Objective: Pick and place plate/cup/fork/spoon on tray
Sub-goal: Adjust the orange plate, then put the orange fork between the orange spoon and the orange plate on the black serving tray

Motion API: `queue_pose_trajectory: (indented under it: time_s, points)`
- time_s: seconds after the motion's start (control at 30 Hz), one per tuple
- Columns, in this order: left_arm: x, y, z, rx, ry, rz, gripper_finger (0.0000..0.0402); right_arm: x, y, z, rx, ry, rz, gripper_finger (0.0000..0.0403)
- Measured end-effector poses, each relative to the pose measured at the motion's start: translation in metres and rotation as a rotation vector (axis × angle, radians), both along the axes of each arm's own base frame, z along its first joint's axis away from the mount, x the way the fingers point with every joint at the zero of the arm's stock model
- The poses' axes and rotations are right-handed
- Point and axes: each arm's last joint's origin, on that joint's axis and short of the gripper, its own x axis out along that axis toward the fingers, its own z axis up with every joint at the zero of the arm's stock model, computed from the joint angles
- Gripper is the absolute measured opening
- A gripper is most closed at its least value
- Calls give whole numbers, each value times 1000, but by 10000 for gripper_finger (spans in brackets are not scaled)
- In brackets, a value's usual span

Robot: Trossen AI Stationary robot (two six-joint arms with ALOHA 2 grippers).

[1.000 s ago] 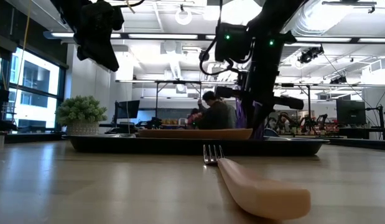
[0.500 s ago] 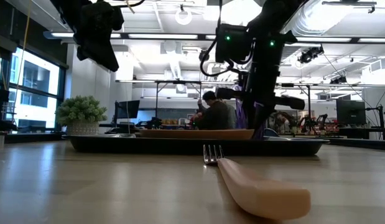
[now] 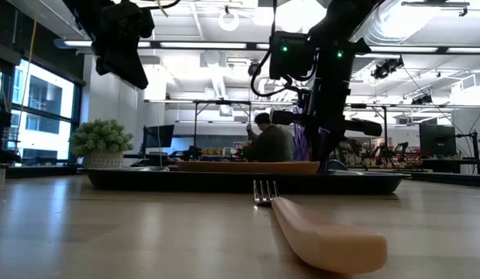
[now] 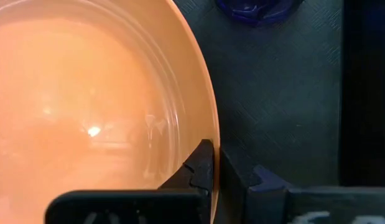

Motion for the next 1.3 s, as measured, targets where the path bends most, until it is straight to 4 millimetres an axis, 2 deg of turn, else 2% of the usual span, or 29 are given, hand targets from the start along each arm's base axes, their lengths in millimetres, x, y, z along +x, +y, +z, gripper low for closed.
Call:
queue_pose_trajectory:
  time_s: [0.4, 0.63, 0.83, 1.03, 1.3]
  points:
    - [0, 0, 0, 0, 0, 0, 51, 0, 0, 0, 4, 3, 4, 67]
    - [0, 0, 0, 0, 0, 0, 51, 2, 2, 9, 29, 23, 14, 74]
    - [0, 0, 0, 0, -1, 0, 51, 1, 5, 22, -2, 94, 10, 74]
    - [0, 0, 0, 1, 0, -1, 51, 11, 9, 37, -8, 56, 32, 74]
    - [0, 0, 0, 2, 0, 1, 51, 28, 41, 79, -21, -21, 150, 73]
